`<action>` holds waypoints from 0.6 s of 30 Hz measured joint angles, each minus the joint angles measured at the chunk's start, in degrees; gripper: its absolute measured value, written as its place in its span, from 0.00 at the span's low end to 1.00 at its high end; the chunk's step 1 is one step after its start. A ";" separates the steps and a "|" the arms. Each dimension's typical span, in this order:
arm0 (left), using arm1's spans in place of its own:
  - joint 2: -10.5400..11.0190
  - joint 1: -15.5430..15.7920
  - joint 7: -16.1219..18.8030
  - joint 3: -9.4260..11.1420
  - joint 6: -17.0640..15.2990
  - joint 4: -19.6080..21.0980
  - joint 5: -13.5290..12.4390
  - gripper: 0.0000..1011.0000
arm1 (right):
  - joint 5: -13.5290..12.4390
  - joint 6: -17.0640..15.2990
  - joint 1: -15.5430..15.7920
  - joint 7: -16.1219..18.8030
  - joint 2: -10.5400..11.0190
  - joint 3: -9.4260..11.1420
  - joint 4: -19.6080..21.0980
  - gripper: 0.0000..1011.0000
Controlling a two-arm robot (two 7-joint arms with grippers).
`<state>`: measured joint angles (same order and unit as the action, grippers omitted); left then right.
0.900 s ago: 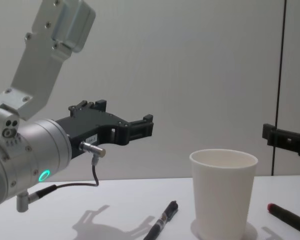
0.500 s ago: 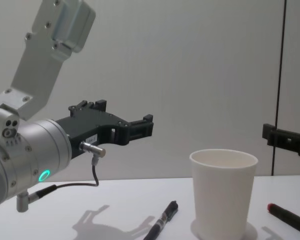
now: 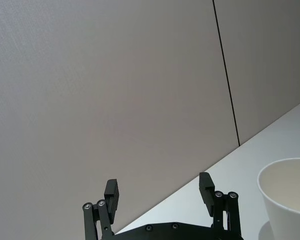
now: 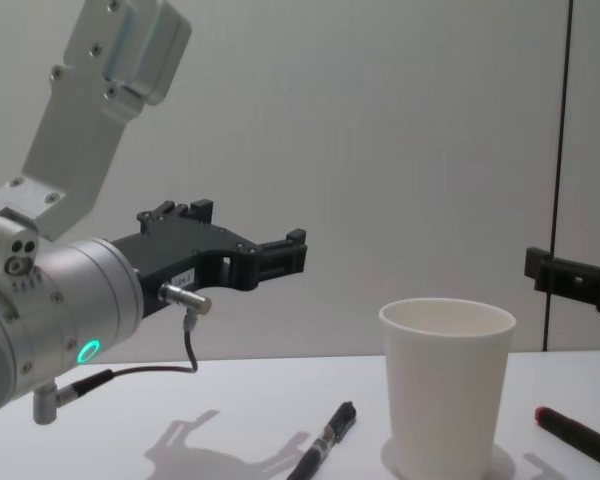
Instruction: Place the pen into the pen holder.
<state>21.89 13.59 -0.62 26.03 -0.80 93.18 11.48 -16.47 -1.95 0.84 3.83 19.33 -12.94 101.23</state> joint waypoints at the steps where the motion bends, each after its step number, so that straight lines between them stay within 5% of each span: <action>1: 0.00 0.00 0.00 0.00 0.00 0.00 0.00 0.99 | 0.00 0.00 0.00 0.00 0.00 0.00 0.00 0.99; 18: 0.00 0.00 0.00 0.00 0.00 0.00 0.00 0.99 | 0.00 0.00 0.00 0.00 0.00 0.00 0.00 0.99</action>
<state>21.89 13.59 -0.63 26.02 -0.80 93.18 11.48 -16.47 -1.95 0.84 3.83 19.33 -12.94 101.23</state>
